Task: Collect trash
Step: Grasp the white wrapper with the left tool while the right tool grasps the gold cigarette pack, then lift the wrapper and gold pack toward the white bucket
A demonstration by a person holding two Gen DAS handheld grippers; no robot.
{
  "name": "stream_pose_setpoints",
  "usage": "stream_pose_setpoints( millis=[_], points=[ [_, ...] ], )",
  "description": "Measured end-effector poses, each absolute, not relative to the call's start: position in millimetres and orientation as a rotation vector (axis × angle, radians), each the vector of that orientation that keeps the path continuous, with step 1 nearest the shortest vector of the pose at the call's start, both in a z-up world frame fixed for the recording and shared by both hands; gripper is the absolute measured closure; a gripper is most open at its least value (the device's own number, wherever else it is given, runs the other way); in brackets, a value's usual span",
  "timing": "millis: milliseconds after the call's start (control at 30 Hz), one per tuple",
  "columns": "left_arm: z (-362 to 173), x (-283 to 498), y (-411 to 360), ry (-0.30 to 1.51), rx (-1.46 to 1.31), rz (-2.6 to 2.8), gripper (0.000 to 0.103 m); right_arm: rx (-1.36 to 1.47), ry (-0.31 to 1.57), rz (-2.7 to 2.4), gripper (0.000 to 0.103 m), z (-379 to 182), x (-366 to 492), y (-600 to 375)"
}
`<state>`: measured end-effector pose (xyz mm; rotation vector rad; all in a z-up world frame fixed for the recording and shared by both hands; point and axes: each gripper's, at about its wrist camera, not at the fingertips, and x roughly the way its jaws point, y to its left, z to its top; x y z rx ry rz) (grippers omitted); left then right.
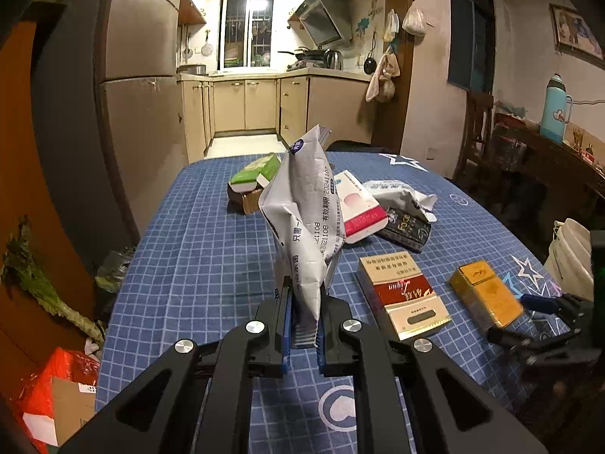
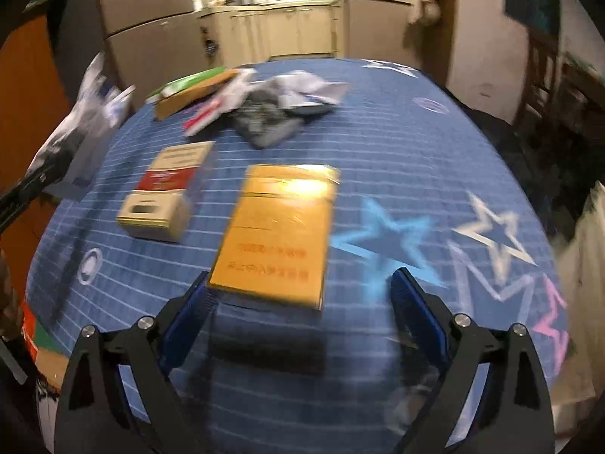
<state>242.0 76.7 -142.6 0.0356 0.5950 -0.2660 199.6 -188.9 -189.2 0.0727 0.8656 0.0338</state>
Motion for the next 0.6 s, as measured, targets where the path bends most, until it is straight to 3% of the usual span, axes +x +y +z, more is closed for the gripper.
stream_pose_setpoints(
  millis=[300, 400, 600],
  points=[
    [-141, 237, 71, 0.604, 0.034, -0.271, 0.092, -0.026, 0.794, 0.079, 0.014, -193, 208, -179],
    [-140, 235, 71, 0.608, 0.031, -0.261, 0.092, -0.012, 0.778, 0.081, 0.047, -190, 205, -184],
    [-136, 226, 66, 0.603, 0.037, -0.254, 0.092, 0.072, 0.782, 0.112, 0.048, -181, 192, -198]
  ],
)
